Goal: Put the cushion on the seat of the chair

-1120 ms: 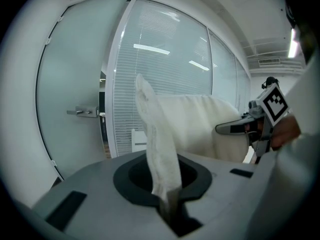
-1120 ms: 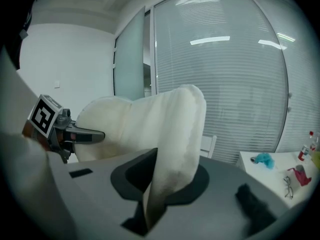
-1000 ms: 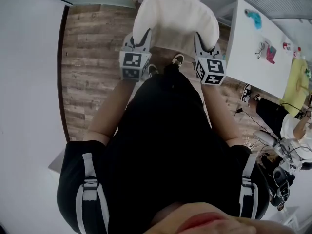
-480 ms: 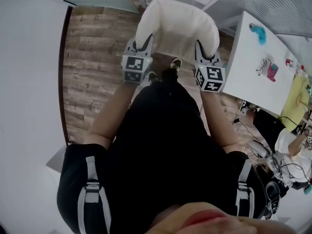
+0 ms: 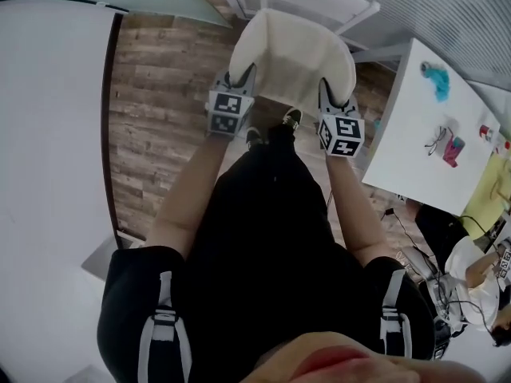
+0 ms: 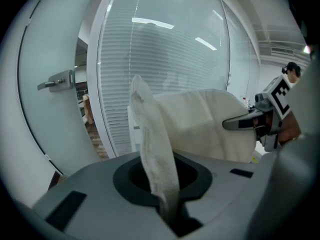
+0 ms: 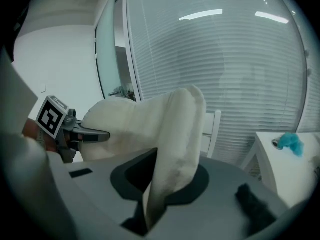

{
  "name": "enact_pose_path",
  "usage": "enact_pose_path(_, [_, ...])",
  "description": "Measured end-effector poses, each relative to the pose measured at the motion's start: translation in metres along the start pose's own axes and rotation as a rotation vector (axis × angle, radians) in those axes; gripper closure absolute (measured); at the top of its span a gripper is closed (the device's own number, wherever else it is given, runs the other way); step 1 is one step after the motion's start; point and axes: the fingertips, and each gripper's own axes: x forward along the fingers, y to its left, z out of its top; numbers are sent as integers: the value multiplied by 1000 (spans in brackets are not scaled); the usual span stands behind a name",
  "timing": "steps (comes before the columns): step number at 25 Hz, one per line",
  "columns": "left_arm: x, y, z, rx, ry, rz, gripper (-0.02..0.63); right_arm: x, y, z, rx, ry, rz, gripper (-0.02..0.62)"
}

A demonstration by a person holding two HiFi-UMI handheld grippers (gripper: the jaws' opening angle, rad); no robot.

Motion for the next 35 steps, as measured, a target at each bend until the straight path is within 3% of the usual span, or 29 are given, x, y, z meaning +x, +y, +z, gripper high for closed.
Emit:
enact_pose_path(11, [118, 21, -67, -52, 125, -50, 552, 102, -46, -74, 38, 108, -14, 541])
enact_pose_path(17, [179, 43, -129, -60, 169, -111, 551, 161, -59, -141, 66, 135, -1, 537])
enact_pose_path(25, [251, 44, -206, -79, 253, -178, 552, 224, -81, -227, 116, 221, -77, 534])
enact_pose_path(35, [306, 47, -242, -48, 299, -216, 551, 270, -113, -276, 92, 285, -57, 526])
